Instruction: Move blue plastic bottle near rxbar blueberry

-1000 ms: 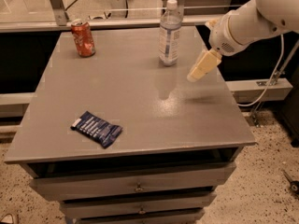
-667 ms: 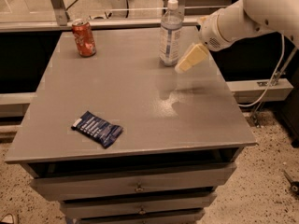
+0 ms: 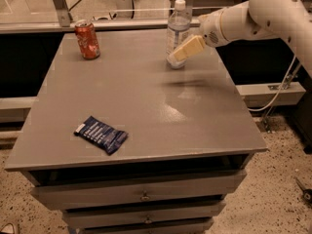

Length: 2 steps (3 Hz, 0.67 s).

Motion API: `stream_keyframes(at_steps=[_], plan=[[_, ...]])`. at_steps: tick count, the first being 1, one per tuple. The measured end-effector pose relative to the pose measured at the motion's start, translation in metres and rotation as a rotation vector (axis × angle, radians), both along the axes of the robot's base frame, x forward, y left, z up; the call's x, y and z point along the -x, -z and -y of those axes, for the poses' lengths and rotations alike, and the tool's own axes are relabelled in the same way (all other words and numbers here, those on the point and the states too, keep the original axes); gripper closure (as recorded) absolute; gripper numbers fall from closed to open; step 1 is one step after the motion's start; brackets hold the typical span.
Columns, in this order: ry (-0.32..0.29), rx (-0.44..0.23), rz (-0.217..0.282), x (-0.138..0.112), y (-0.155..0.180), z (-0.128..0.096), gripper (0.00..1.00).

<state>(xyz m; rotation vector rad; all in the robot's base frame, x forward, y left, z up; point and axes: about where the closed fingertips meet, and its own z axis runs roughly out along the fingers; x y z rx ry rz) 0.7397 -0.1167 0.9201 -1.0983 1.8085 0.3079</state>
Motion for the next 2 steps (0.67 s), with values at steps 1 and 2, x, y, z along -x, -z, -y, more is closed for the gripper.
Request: stream_keyframes(at_steps=[1, 2], plan=[[0.015, -0.130, -0.001, -0.0164, -0.0014, -0.0027, 0.15], [0.027, -0.230, -0.013, -0.0239, 0.0010, -0.0033, 0.39]])
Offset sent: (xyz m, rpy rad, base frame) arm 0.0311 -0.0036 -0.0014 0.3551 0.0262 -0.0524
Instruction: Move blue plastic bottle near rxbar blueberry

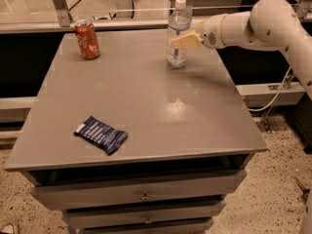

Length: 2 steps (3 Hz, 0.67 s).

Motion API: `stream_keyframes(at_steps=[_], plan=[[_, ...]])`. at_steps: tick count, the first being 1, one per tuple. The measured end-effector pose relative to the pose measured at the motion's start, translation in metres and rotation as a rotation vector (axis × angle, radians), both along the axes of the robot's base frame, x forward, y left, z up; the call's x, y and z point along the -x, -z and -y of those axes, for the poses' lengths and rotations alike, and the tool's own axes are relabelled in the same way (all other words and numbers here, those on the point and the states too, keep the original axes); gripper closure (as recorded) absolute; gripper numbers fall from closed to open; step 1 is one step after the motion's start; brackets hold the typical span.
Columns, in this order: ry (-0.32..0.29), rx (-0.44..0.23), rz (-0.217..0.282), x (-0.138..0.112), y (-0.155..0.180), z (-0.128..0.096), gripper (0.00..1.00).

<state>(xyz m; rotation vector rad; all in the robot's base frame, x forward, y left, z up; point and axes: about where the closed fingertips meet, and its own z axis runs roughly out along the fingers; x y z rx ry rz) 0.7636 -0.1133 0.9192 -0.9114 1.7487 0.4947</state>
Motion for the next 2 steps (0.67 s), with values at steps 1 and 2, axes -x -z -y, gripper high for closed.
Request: stream_keyframes(at_steps=[1, 2], plan=[[-0.026, -0.083, -0.028, 0.012, -0.002, -0.008, 0.62], [-0.105, -0.162, -0.042, 0.039, -0.015, -0.022, 0.85]])
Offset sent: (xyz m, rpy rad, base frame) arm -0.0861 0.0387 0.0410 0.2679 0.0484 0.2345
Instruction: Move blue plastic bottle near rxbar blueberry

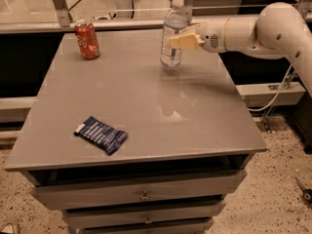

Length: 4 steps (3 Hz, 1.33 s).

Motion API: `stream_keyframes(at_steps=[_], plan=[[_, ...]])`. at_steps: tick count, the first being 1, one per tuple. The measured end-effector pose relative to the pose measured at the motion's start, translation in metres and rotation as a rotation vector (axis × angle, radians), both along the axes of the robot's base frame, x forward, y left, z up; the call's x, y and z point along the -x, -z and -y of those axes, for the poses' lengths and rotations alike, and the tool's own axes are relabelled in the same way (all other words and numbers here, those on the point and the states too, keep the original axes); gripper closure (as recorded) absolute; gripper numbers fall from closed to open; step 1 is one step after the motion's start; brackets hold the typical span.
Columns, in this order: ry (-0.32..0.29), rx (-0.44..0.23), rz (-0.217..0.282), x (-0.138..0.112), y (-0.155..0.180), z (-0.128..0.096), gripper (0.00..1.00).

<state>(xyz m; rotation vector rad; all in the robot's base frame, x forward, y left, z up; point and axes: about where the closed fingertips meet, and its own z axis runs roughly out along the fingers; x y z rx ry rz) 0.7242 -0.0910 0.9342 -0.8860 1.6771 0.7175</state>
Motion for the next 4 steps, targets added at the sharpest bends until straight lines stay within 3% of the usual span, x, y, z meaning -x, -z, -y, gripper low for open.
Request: stream_keyframes(at_steps=[1, 3, 4], plan=[[-0.118, -0.038, 0.001, 0.038, -0.026, -0.018, 1.00], [-0.200, -0.059, -0.008, 0.059, -0.026, -0.035, 1.00], [-0.281, -0.086, 0.048, 0.085, -0.040, -0.074, 1.00]])
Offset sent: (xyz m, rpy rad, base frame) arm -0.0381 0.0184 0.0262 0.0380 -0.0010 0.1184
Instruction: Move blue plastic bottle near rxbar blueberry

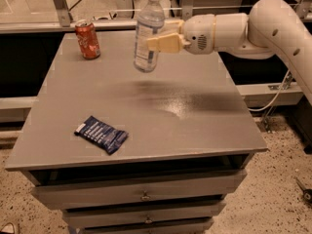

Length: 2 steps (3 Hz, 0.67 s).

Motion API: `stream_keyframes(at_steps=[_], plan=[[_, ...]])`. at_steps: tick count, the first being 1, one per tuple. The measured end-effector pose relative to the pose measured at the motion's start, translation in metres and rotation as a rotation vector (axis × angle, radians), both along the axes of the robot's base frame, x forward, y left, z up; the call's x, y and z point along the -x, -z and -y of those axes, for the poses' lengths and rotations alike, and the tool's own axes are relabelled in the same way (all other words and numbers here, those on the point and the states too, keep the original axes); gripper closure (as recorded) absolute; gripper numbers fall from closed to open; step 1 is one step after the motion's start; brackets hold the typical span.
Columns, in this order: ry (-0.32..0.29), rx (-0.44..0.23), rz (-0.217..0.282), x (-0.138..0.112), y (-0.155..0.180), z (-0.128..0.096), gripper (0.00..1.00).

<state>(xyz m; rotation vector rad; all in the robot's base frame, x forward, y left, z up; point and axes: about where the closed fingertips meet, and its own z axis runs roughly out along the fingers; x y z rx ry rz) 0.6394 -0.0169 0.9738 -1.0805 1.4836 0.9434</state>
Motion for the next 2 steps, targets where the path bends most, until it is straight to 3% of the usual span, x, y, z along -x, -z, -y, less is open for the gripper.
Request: stream_keyframes(at_steps=[1, 2], plan=[[-0.099, 0.016, 0.027, 0.036, 0.002, -0.045, 1.00], [-0.168, 0.032, 0.028, 0.069, 0.015, -0.075, 1.00]])
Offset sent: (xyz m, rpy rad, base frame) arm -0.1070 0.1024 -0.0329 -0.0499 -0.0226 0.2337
